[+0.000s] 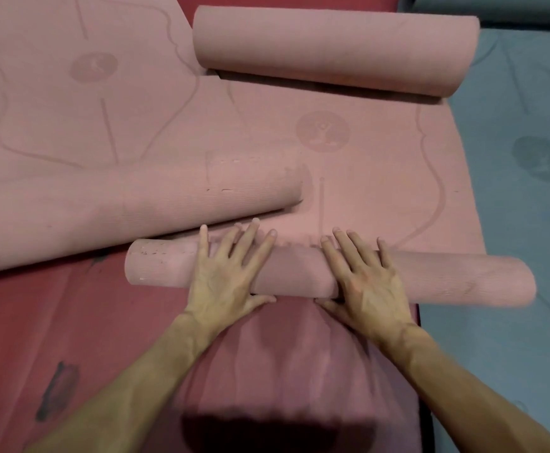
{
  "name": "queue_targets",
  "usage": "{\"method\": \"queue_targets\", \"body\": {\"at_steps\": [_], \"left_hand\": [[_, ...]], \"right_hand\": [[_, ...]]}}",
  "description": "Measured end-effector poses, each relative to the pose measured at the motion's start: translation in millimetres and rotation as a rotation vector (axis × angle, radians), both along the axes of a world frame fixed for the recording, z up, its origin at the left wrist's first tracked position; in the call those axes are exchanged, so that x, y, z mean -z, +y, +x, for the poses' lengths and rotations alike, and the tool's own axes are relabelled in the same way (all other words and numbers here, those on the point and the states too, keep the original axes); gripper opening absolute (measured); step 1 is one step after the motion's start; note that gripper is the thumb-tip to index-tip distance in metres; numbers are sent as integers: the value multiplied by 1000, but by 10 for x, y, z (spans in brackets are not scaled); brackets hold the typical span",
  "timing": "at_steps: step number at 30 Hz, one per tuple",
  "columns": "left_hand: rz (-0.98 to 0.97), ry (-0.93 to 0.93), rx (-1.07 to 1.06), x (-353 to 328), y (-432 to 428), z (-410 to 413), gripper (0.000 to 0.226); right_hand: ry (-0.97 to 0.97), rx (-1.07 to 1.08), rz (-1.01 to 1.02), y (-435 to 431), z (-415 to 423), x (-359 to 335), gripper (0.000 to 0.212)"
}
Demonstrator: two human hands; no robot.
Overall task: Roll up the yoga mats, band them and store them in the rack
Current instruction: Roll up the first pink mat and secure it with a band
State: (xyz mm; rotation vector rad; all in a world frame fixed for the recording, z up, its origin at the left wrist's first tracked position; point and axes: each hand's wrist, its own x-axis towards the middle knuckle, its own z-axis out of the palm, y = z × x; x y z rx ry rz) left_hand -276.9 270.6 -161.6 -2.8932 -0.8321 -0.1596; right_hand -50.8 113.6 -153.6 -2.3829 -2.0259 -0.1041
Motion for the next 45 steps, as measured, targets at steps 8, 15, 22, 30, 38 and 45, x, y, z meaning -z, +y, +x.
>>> {"method": "queue_targets", "body": {"at_steps": [8, 15, 22, 30, 38, 45], "left_hand": [[22, 18, 17, -30, 8, -8, 103], [-21, 64, 53, -86, 46, 2, 99], [-82, 63, 144, -232, -142, -221, 79], [-165, 170, 118, -130, -408, -430, 98], [-215, 191, 106, -140, -391, -405, 99], [-174, 121, 129, -136, -423, -414, 88]], "right_hand": [[-34, -12, 39, -20, -43, -61, 90], [9, -34, -11, -11, -17, -92, 77], [43, -102, 42, -305, -180, -212, 81], [49, -101, -35, -579, -352, -105, 96], [74, -78, -8, -528, -362, -128, 93], [51, -140, -39, -557, -264, -68, 93]]}}
